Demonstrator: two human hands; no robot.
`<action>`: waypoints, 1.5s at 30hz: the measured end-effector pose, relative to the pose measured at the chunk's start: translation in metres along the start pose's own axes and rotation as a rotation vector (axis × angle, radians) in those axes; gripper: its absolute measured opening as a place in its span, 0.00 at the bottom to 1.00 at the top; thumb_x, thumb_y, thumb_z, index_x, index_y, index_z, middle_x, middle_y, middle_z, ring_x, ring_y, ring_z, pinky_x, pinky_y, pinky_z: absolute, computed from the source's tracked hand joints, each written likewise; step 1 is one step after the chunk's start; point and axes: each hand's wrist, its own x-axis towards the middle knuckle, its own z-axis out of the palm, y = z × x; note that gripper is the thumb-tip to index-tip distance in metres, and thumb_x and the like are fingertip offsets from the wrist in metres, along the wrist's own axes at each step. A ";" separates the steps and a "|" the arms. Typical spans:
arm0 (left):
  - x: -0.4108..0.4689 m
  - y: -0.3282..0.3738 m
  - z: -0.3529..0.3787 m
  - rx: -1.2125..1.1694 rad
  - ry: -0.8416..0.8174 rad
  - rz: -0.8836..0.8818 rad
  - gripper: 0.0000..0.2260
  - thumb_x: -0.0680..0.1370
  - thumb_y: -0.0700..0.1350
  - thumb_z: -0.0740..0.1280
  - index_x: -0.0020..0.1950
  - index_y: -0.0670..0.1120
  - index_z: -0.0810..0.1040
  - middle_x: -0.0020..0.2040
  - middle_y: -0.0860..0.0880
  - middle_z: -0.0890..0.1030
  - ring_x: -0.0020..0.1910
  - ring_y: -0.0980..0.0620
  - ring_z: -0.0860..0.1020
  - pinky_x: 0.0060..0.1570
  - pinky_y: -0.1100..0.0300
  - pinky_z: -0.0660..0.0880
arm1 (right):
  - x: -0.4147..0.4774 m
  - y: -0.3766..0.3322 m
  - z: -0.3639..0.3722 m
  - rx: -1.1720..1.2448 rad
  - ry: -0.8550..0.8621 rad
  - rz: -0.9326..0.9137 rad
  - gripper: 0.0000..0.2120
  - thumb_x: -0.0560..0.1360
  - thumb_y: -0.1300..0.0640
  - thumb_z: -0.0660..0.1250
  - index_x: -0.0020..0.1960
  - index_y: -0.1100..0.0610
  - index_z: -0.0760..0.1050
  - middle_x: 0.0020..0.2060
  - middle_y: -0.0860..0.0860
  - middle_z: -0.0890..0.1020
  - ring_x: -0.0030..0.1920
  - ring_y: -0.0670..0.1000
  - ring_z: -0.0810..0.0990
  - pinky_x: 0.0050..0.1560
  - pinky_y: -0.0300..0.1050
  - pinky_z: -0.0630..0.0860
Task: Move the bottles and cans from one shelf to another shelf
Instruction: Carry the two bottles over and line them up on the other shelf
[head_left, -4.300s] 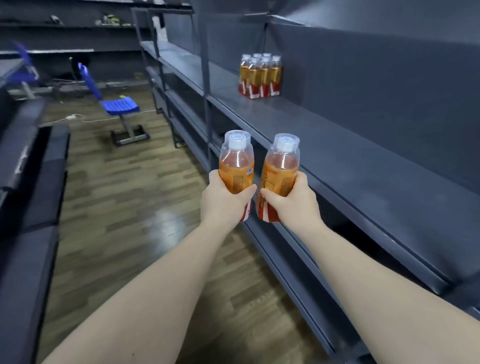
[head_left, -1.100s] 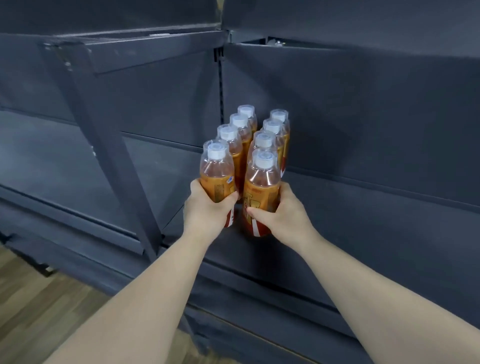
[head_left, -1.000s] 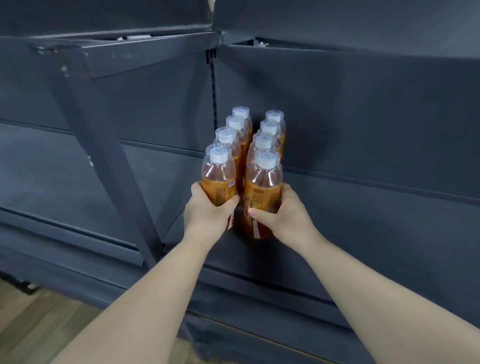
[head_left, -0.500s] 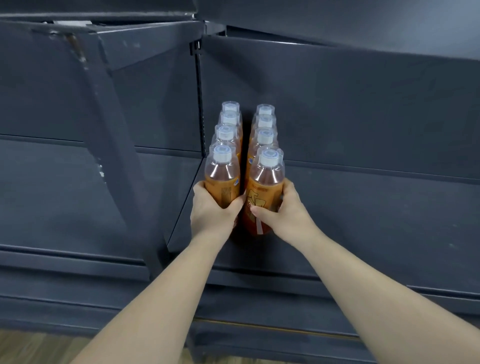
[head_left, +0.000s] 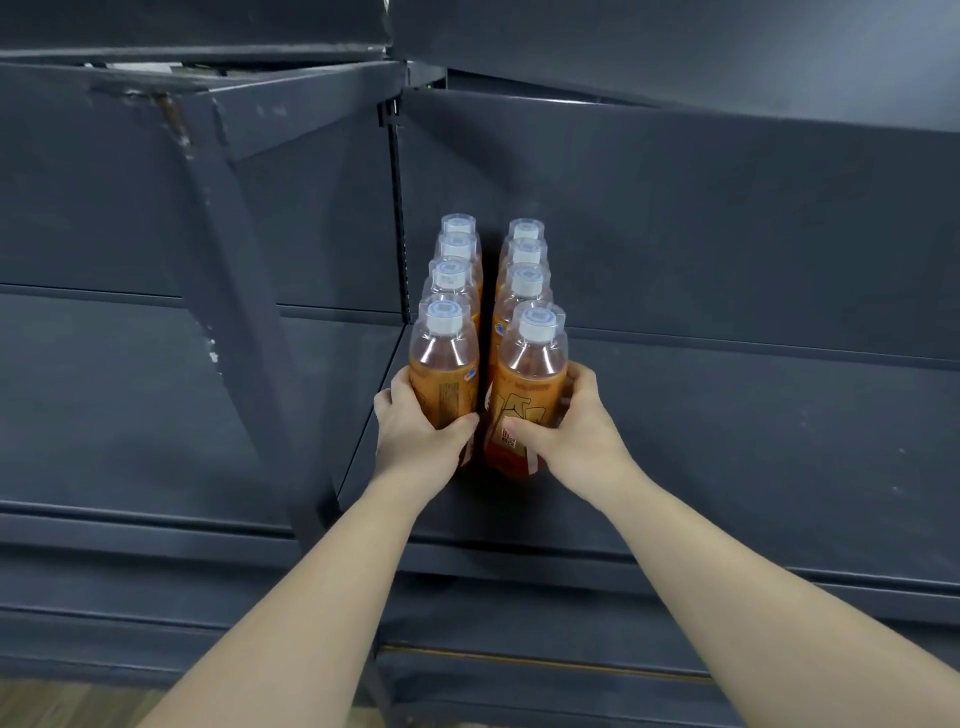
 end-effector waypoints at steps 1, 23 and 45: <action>0.001 0.000 -0.001 0.011 -0.004 -0.010 0.38 0.74 0.49 0.75 0.77 0.53 0.57 0.70 0.51 0.63 0.62 0.52 0.70 0.59 0.54 0.71 | -0.001 0.002 -0.002 0.006 -0.013 0.002 0.36 0.72 0.53 0.77 0.72 0.47 0.60 0.60 0.43 0.75 0.62 0.46 0.76 0.46 0.33 0.76; -0.010 0.000 0.002 0.149 0.094 0.039 0.39 0.71 0.53 0.77 0.74 0.52 0.57 0.70 0.50 0.65 0.67 0.48 0.69 0.61 0.48 0.74 | -0.007 0.010 0.020 -0.034 0.043 -0.037 0.39 0.70 0.46 0.78 0.74 0.48 0.61 0.66 0.46 0.74 0.66 0.47 0.74 0.66 0.50 0.75; -0.006 -0.009 -0.004 0.021 -0.017 0.067 0.30 0.78 0.46 0.70 0.75 0.55 0.59 0.68 0.56 0.71 0.68 0.52 0.71 0.65 0.53 0.70 | -0.003 0.011 0.027 -0.119 0.121 -0.029 0.37 0.72 0.45 0.76 0.74 0.50 0.62 0.65 0.47 0.72 0.63 0.48 0.74 0.61 0.47 0.75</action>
